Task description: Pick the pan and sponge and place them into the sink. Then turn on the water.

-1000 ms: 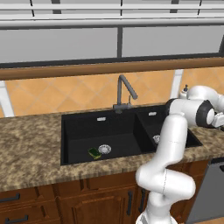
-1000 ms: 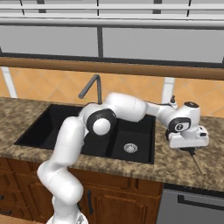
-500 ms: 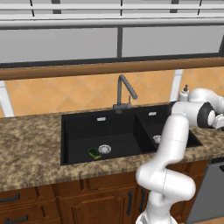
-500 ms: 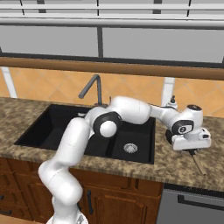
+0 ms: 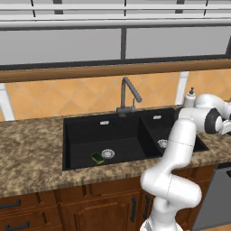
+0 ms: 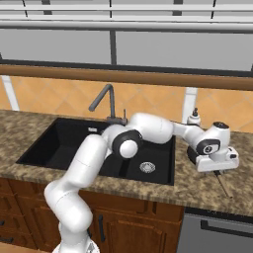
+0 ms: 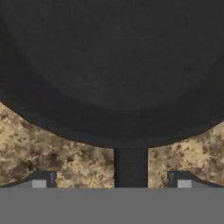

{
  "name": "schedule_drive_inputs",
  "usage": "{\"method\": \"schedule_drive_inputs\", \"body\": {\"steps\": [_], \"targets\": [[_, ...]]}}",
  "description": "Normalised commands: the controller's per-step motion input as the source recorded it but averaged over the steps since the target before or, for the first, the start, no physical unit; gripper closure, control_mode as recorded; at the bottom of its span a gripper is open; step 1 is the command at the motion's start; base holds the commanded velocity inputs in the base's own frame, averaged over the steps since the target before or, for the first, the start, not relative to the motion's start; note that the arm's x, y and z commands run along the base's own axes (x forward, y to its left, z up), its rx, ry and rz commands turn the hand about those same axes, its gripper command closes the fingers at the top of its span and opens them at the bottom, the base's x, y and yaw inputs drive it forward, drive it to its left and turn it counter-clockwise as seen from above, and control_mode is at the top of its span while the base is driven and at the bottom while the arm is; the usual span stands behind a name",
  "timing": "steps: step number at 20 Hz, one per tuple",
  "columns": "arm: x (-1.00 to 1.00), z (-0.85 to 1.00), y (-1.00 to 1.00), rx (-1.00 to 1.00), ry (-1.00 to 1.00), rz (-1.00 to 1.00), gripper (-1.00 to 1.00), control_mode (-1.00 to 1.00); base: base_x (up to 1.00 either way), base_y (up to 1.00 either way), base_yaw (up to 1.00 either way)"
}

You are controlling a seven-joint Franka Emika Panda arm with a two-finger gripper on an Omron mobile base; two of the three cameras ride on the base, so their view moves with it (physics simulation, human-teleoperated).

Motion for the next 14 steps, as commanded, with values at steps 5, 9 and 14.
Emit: {"method": "schedule_drive_inputs", "body": {"steps": [5,9,14], "targets": [[0.17,-0.16,-0.13,0.00,0.00,0.02,-1.00,-1.00,0.00,0.00,0.00],[0.20,-0.15,-0.19,0.01,0.00,0.02,-1.00,-1.00,0.00,0.00,0.00],[0.13,-0.14,-0.10,0.00,0.00,0.02,1.00,-1.00,0.00,0.00,0.00]]}}
